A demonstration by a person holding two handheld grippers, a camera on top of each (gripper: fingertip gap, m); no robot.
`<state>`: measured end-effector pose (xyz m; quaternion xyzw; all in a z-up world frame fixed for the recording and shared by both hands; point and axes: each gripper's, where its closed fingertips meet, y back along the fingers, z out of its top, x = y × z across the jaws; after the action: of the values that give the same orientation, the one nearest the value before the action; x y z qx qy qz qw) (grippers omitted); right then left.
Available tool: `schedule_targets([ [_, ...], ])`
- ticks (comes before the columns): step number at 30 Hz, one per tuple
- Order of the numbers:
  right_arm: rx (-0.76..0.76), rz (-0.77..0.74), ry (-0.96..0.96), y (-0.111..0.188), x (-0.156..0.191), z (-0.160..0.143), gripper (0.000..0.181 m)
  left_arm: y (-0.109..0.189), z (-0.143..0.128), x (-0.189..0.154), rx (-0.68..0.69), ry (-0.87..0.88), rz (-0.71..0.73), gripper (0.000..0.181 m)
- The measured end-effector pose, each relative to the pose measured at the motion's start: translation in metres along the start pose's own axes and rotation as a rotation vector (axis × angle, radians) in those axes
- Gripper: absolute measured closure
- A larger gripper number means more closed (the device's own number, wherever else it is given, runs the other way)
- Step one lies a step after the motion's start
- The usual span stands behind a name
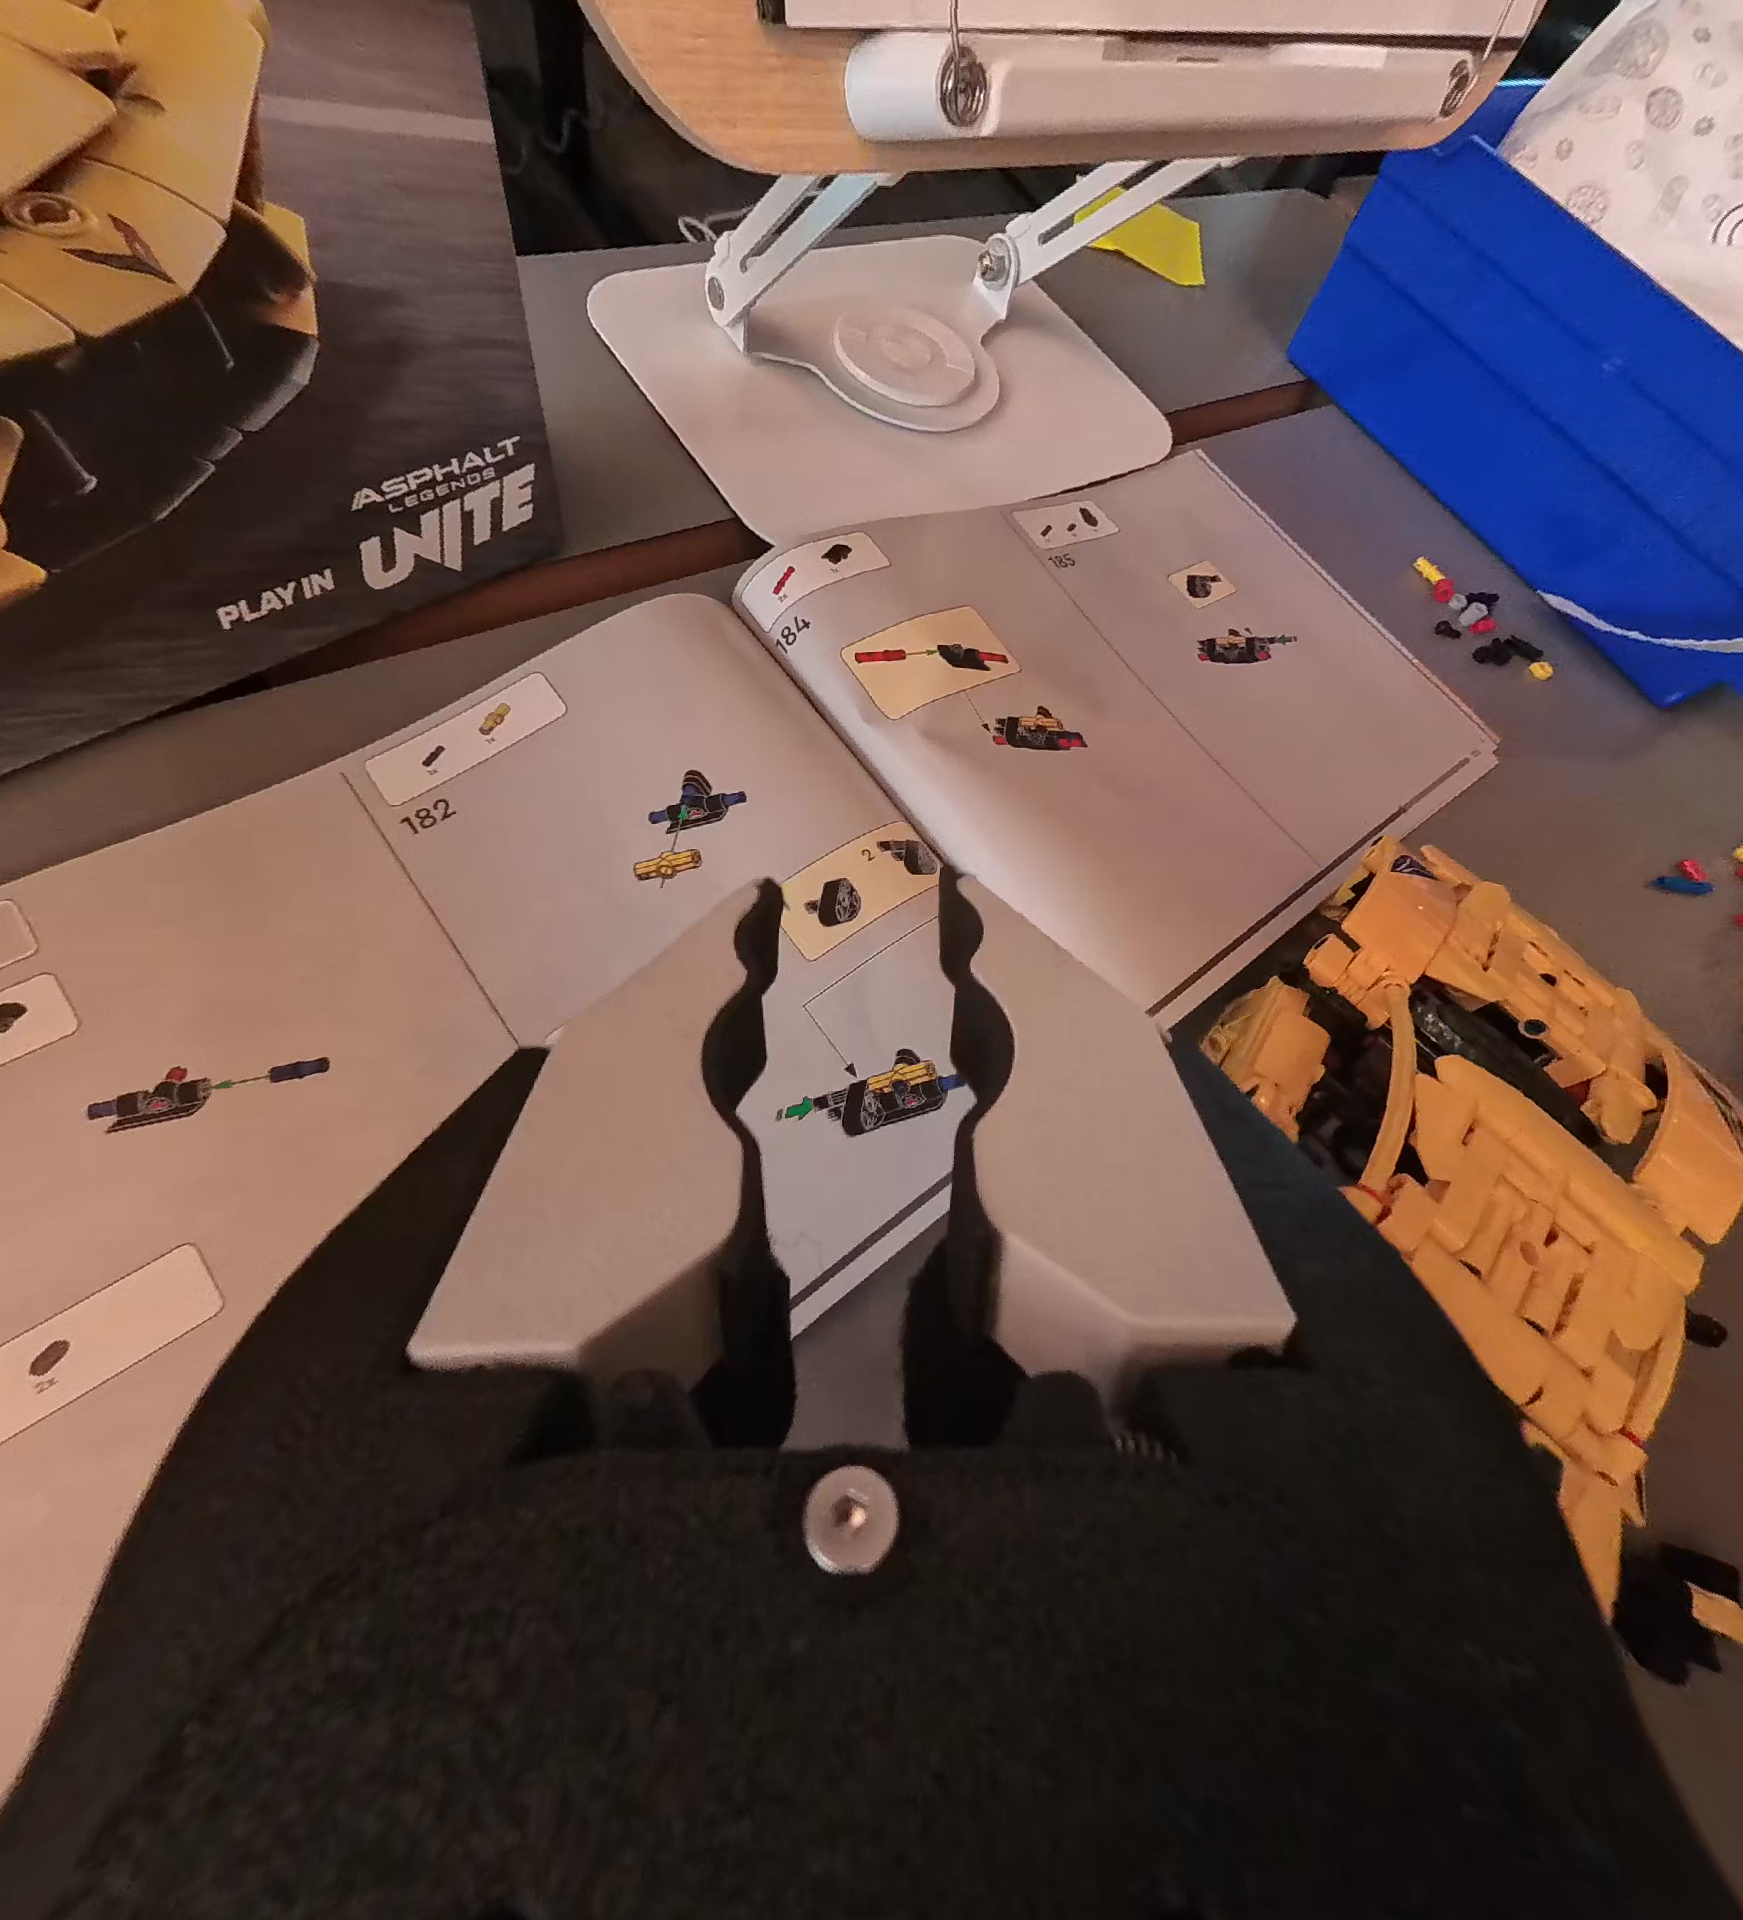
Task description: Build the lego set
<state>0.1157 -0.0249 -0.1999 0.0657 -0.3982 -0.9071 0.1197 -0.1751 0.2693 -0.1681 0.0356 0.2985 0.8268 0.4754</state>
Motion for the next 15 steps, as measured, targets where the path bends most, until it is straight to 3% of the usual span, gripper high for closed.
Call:
schedule_targets([
  [4, 0.046, -0.006, -0.031, -0.018, -0.003, -0.010, 0.170, -0.003, -0.004, 0.000, 0.014, -0.007, 0.001, 0.150],
  [15, 0.123, 0.014, -0.101, -0.034, -0.012, -0.025, 0.175, -0.006, -0.011, 0.004, 0.037, -0.014, 0.018, 0.151],
])
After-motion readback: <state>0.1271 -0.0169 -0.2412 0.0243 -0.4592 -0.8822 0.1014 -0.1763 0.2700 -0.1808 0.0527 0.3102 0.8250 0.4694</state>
